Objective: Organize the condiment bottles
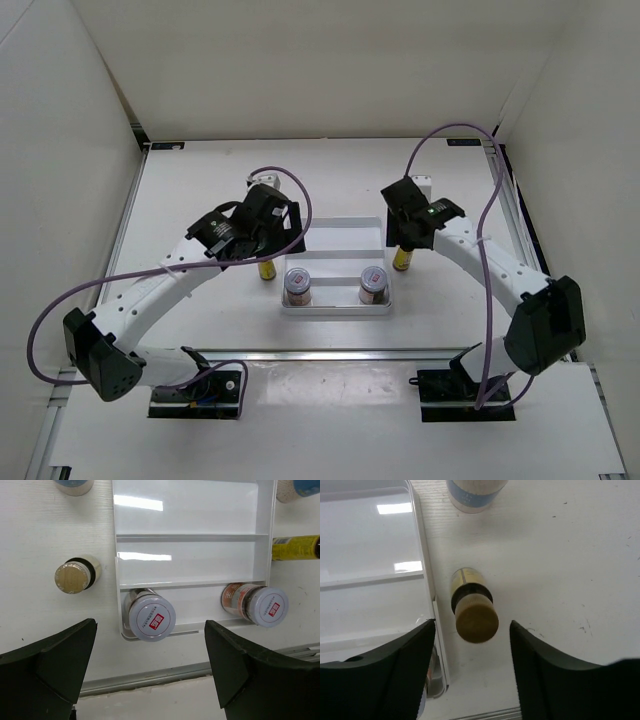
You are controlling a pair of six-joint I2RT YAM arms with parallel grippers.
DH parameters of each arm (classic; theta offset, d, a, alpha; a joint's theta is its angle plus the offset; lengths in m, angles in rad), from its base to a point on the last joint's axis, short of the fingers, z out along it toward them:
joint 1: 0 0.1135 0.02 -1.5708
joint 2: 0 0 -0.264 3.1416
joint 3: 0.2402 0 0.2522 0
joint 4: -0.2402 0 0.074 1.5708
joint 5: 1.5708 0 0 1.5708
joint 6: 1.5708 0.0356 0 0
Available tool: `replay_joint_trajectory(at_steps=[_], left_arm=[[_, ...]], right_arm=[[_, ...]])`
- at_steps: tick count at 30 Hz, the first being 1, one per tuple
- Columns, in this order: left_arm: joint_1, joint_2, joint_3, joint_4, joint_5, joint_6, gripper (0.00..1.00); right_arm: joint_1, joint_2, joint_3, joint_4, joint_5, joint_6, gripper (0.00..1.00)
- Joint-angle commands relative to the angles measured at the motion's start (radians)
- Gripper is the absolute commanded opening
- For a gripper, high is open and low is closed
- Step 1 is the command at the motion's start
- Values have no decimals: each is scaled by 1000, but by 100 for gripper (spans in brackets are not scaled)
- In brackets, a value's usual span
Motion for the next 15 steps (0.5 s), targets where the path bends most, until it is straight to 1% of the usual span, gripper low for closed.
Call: replay_joint_trajectory(at_steps=[1,2,4,5,7,8,10,11,15], left_arm=[[23,-20,10,-10,-18,18,100],[23,-29,10,-10,-18,29,100],[48,-29,10,-10,-18,29,100],[48,-29,10,-10,-18,38,100],[66,-29,10,-10,-18,38,100],[66,-29,10,-10,-18,49,100],[78,-29,10,-19,-18,49,100],[89,-43,1,-28,-18,49,100],[101,-67,0,-28,-39,61,100]], right_arm=[[-33,37,-2,70,-36,-20,62],[-44,46,-2,70,-50,-20,56],[-66,61,7,70,-70,-20,49],[-75,71,7,70,-70,-20,39],[-75,71,17,70,-70,-20,25],[-75,71,35,58,-70,-20,15],[-75,71,61,17,-70,-20,4],[-75,46,120,-23,-70,-32,0],[-34,-18,174,-60,-71,-75,0]])
